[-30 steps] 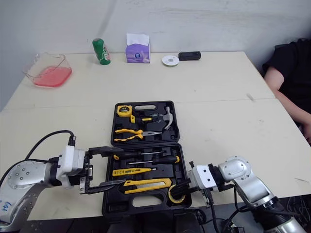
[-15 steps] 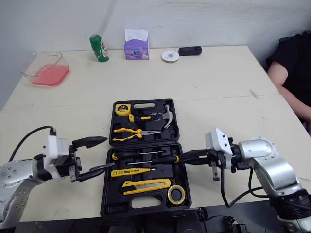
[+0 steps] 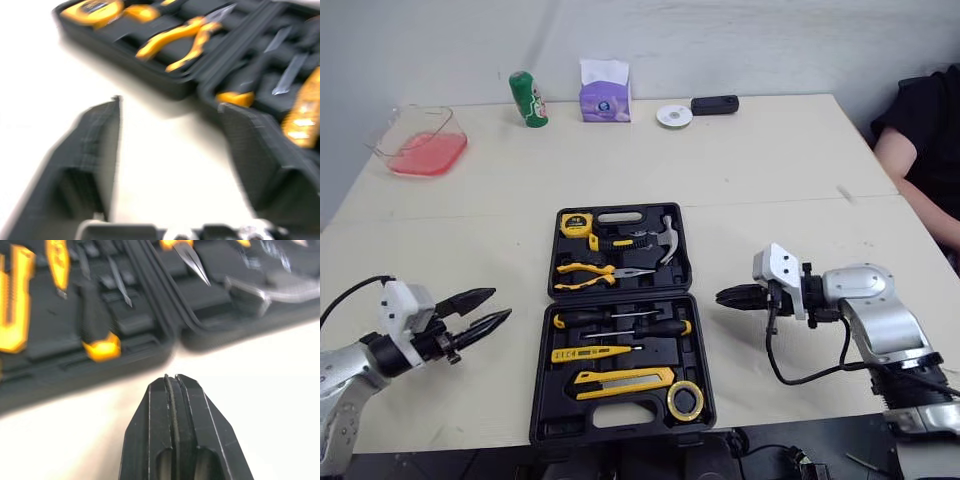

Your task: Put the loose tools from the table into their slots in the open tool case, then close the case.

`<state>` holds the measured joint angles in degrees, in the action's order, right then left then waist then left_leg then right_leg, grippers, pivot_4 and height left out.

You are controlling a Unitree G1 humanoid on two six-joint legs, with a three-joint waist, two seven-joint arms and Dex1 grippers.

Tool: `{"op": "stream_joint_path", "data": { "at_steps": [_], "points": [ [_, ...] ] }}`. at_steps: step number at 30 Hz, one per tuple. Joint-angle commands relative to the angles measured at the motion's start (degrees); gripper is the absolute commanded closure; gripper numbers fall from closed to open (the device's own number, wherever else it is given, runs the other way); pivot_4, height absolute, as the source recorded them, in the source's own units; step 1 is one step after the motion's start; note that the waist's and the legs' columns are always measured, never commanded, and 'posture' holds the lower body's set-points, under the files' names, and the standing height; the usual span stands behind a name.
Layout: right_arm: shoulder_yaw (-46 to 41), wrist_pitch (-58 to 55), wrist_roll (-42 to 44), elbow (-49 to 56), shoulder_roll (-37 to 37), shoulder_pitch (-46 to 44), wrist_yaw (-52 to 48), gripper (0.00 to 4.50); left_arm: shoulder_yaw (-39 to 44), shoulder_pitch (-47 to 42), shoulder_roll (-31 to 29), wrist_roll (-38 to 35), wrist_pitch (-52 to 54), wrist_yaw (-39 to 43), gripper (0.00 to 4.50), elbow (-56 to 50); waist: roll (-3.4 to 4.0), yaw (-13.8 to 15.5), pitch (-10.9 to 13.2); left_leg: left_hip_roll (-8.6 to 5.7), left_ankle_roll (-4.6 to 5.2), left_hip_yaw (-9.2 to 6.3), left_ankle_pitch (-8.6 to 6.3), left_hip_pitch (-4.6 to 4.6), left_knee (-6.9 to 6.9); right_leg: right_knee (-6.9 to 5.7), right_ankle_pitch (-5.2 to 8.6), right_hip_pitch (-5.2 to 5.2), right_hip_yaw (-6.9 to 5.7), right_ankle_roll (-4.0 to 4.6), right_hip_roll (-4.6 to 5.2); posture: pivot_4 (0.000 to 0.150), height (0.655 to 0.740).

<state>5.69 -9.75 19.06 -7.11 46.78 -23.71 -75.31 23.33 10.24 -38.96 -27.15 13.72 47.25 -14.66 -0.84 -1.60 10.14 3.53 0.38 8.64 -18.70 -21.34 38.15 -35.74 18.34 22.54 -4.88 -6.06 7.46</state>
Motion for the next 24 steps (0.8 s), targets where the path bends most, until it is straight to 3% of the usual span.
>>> {"op": "stream_joint_path", "data": {
  "at_steps": [1,3,4,15,24],
  "points": [
    [2.3,5.3,-4.6,-3.8,-1.1,-1.7,-0.5,4.50,-4.6,-1.2,0.6,1.4,5.0,-3.6,3.16,-2.7,0.00,0.1,0.0,-0.01,0.00,0.00,0.00,0.00,0.00,0.00,0.00,0.00,-0.02,0.00,0.00,0.150,0.7400],
    [2.7,4.8,-5.3,-5.5,-2.8,-2.7,0.7,4.50,-7.3,-2.6,0.4,2.4,7.7,-4.9,4.18,-3.1,0.00,0.0,0.0,-0.02,0.00,0.02,0.00,0.00,0.00,-0.01,0.00,0.00,-0.04,0.00,-0.01,0.150,0.7400],
    [3.3,4.9,-6.2,-6.3,-3.6,-3.5,1.2,4.50,-9.0,-4.0,0.3,3.6,8.0,-5.5,4.46,-2.3,0.00,0.0,0.0,-0.02,-0.01,0.04,0.00,0.00,0.00,-0.02,0.00,0.00,-0.09,-0.01,-0.02,0.150,0.7400],
    [5.3,6.4,-9.2,-8.7,-11.0,-6.8,5.3,4.50,-18.7,-12.9,2.6,6.1,17.6,-8.9,4.46,-1.0,0.01,-0.1,0.0,0.00,-0.08,0.09,0.07,0.01,0.03,-0.17,0.00,0.05,-0.13,-0.01,-0.11,0.150,0.7400],
    [6.0,7.5,-10.9,-11.0,-14.3,-9.6,4.8,4.50,-18.5,-15.7,3.3,5.9,18.8,-9.2,4.46,-0.9,0.01,0.0,0.0,-0.03,-0.07,0.09,0.14,0.02,0.05,-0.23,0.00,0.05,-0.19,-0.01,-0.06,0.150,0.7400]
  ]
}}
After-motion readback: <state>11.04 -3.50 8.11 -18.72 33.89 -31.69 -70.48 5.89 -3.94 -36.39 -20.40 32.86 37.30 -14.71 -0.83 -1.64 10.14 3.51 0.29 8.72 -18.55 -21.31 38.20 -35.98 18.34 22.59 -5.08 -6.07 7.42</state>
